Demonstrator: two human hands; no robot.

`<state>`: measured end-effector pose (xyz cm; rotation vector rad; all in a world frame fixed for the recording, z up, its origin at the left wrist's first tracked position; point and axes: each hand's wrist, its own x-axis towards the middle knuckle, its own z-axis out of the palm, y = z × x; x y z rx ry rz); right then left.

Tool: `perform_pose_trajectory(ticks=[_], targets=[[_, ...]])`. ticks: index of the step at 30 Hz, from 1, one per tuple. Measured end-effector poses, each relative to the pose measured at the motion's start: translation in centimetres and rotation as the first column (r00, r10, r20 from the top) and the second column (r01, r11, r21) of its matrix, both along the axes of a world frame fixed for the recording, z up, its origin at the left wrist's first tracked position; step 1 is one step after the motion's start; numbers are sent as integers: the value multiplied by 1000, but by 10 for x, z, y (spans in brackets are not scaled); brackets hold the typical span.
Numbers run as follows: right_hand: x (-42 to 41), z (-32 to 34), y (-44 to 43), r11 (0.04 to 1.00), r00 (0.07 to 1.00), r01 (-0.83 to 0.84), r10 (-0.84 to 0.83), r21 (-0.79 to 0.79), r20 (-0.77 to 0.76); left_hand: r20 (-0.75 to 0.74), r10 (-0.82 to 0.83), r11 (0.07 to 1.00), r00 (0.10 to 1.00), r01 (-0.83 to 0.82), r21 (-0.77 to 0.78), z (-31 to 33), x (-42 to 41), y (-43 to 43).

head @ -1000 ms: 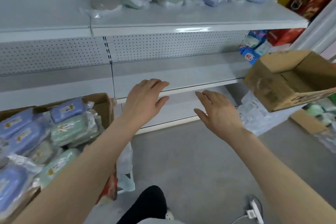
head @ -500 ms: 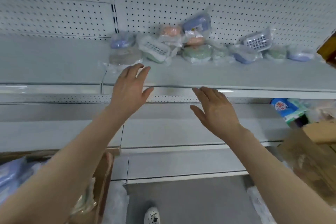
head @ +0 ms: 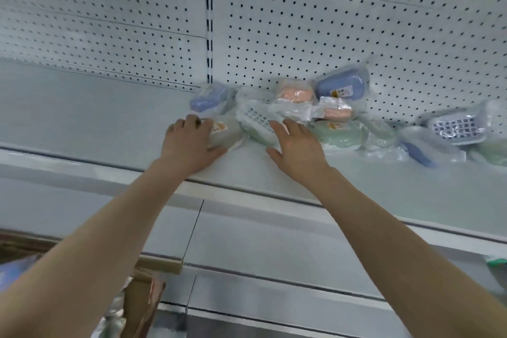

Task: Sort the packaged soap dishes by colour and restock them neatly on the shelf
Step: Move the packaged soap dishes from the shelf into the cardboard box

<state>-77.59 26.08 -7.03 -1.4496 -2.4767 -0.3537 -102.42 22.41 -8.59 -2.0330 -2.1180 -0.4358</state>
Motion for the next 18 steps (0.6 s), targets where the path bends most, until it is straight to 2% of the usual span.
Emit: perform_pose_trajectory(ticks=[3,6,9,11,13,15,17,18], targets=[[-22,-5,28,994,992,97,-92,-55,88,72,41,996,997,-35,-77,0,8,-11],[-31,-13,43,980,987,151,-142,-127,77,82,68,994,994,-60,-86,-2,8,-17],[-27,-11,43,985,994,103,-107,-137,-20,99,91,994,991,-84,-67,-2,6,-19],[-20,0,35,983,981,58,-89,-174,-172,152,104,994,983,-99,-39,-2,6,-19],[-9,15,31,954,913,31,-148,-297,-380,193,109,994,975,-106,-25,-1,7,-18],[4,29,30,878,782,-8,-293,-479,-550,206,100,995,973,-98,-21,0,10,-14],[17,33,32,774,635,-67,-453,-629,-625,199,86,996,976,-82,-27,1,15,-10],[24,32,30,734,603,-78,-505,-675,-618,193,79,997,978,-74,-34,2,18,-9]])
